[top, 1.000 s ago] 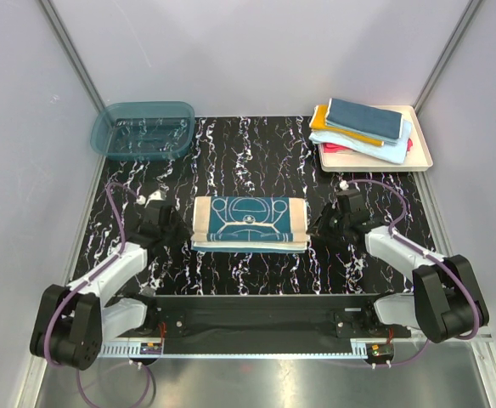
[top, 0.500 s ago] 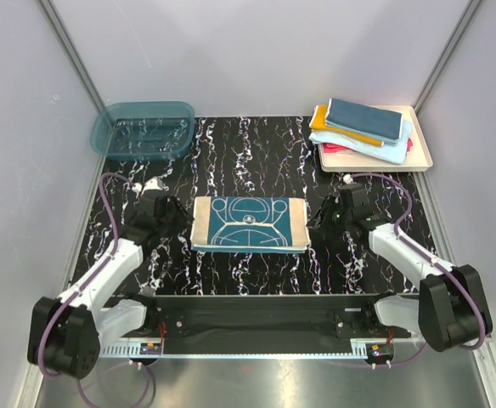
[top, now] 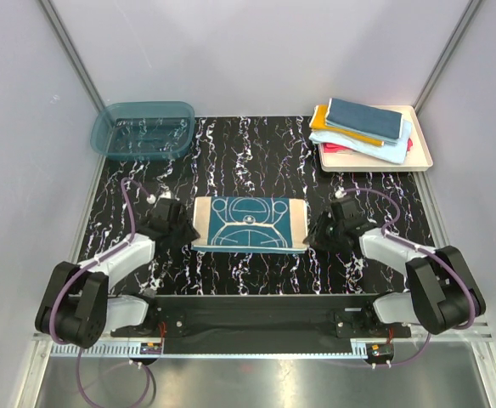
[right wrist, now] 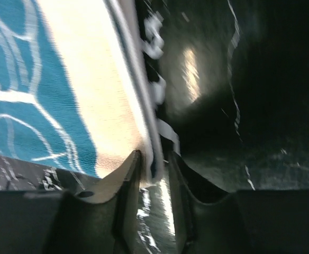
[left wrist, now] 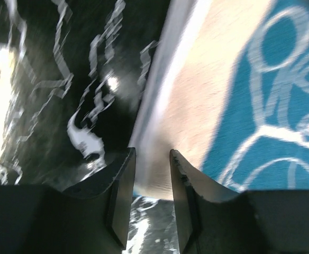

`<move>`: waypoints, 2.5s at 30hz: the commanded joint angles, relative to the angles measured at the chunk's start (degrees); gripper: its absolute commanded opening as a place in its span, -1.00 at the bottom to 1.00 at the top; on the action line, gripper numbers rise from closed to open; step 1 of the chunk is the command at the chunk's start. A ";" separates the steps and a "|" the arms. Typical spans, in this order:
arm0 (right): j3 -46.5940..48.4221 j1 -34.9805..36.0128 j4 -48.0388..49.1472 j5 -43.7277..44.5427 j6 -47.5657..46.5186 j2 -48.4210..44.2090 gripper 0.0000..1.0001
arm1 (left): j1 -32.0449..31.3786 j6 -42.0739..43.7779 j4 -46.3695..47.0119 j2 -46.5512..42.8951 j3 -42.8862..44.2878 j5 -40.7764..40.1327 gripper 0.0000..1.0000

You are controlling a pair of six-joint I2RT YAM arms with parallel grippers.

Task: Fold and stack the towels
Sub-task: Fold the towel, then neatly place the folded towel into the bin

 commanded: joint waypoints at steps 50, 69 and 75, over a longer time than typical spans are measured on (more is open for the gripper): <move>16.28 8.58 -8.25 17.35 -3.61 20.48 -0.69 | -0.04 -2.94 0.38 -3.44 -0.04 4.88 -0.32; 62.45 9.63 -33.13 46.35 -25.73 32.59 -1.00 | 1.80 8.22 -18.96 -9.25 23.95 8.04 -0.01; 86.47 9.02 -36.21 54.70 -37.70 48.14 -1.00 | 3.74 12.44 -19.93 -6.00 26.95 11.12 -0.03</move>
